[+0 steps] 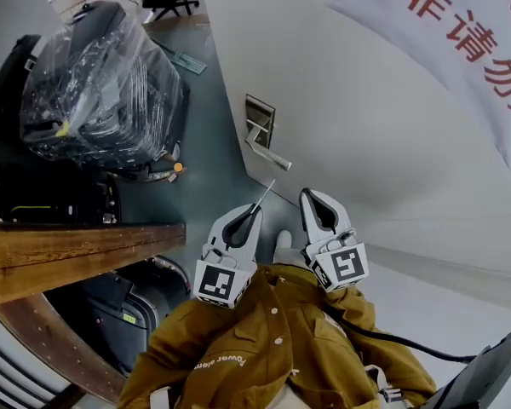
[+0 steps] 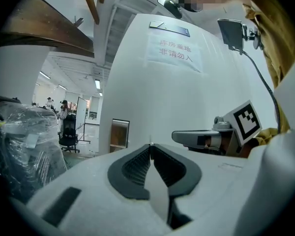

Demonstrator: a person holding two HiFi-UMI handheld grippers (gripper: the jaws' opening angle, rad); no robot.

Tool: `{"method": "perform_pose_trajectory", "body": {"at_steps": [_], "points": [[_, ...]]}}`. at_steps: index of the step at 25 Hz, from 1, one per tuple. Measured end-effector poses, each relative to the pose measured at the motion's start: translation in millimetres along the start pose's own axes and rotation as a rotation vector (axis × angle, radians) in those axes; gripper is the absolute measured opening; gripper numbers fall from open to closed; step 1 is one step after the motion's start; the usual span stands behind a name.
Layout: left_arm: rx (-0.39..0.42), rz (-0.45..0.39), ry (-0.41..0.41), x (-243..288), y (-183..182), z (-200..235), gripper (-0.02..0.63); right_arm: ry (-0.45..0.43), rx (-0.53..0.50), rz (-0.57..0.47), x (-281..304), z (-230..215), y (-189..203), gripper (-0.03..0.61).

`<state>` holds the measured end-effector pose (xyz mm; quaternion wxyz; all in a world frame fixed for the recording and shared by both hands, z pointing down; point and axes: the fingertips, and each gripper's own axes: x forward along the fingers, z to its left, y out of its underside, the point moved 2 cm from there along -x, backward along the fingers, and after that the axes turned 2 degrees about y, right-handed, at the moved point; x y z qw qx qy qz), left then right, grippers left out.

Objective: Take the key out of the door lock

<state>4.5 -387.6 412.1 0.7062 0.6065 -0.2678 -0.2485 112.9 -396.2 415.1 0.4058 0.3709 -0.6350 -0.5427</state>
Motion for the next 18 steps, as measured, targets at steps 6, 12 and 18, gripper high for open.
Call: {"method": "perform_pose_trajectory", "body": {"at_steps": [6, 12, 18], "points": [[0.017, 0.090, 0.023, 1, 13, -8, 0.023, 0.028, 0.017, -0.019, -12, -14, -2, 0.005], [0.024, 0.097, 0.026, -1, 11, -10, 0.023, 0.035, 0.032, -0.026, -18, -11, -2, 0.005], [0.034, 0.081, 0.024, 2, 7, -13, 0.023, 0.020, 0.023, -0.023, -18, -8, -3, 0.005]]}}
